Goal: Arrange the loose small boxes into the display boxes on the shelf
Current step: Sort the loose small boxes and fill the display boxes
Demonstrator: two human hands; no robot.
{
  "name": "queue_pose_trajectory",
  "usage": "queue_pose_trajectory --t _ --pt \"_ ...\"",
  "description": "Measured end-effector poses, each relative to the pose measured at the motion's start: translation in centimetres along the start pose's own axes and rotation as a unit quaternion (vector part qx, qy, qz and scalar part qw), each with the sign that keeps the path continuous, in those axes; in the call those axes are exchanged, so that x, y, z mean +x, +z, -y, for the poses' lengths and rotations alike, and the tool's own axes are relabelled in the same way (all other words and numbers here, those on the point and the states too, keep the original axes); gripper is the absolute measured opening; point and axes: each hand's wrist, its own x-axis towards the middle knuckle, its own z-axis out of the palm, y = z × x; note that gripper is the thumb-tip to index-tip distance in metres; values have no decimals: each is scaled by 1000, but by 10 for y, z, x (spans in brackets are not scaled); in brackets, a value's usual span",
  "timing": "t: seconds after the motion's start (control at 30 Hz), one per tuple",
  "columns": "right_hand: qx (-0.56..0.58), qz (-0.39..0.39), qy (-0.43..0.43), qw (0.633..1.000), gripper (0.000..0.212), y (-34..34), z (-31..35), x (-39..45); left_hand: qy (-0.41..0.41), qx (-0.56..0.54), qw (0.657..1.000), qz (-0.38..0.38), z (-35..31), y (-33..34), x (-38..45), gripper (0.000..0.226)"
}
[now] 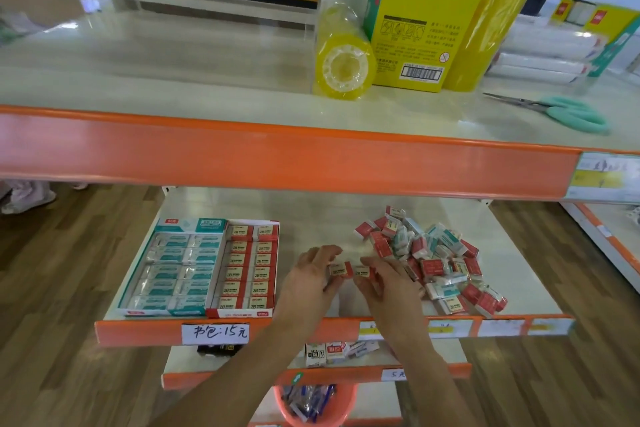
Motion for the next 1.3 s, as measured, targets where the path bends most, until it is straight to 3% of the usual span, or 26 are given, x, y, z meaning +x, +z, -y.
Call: queue_pose_trajectory --t 0.33,0.43,0.57,0.9,1.07,1.3 --pt "74 5 -43 996 22 33 56 24 12 107 990 -93 44 -83 1 29" --pt "90 36 -54 994 18 49 78 32 -39 146 985 -81 67 -102 -4 26" --pt "24 89 -85 992 28 74 101 46 -79 166 981 -61 87 -113 -2 22" --pt "-45 75 -69 994 32 98 114 55 -89 228 969 -31 89 -110 6 17" --pt "-46 15 -49 998 30 97 119 59 -100 227 968 -39 88 -110 8 11" --pt "-49 37 -19 998 23 103 119 57 -97 270 957 -42 87 -109 8 15"
